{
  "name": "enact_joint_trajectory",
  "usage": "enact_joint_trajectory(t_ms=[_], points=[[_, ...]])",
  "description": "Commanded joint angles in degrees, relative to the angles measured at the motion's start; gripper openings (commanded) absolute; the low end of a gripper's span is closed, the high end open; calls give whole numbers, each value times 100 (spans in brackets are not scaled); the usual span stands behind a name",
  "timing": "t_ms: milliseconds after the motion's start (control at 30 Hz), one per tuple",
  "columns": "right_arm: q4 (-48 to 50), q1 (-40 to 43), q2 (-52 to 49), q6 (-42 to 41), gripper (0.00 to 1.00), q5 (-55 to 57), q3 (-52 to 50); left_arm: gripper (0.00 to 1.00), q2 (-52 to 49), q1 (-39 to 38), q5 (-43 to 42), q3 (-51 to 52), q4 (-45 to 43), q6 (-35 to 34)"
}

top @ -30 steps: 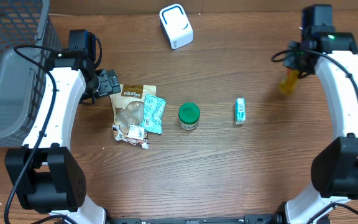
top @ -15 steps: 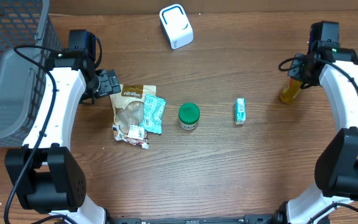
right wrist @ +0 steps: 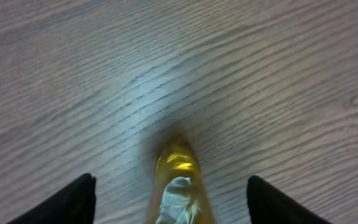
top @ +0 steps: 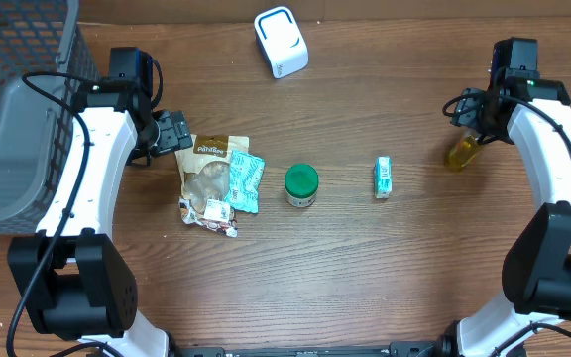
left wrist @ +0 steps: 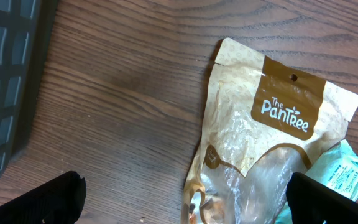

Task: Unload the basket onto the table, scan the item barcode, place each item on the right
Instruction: 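Move the bottle to the right table edge and set it down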

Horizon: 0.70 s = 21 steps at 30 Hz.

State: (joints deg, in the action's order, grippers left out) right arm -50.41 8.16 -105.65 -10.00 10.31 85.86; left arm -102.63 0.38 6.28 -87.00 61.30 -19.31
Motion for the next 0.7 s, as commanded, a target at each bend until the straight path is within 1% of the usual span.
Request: enact_joint_trajectory(t_ms=[0,67,167,300,500,667], points=[[22,-17,101,-4,80,-13,-2,100,107,-2,26,-85,-4,4],[50,-15,103,0,82,-11,7,100,107,-2,26,-85,-4,4],[74,-15,109,264,84,-9,109,100,107,-2,26,-85,-4,4],[-210,-17,131,273,85,-13,474,100,107,-2,26,-85,-7,4],[-710,-17,240,-92,85,-20,988,100,107,-2,26,-85,-7,4],[-907,-105,483,-155,85,-911,1141,100,107,-2,26,-85,-4,4]])
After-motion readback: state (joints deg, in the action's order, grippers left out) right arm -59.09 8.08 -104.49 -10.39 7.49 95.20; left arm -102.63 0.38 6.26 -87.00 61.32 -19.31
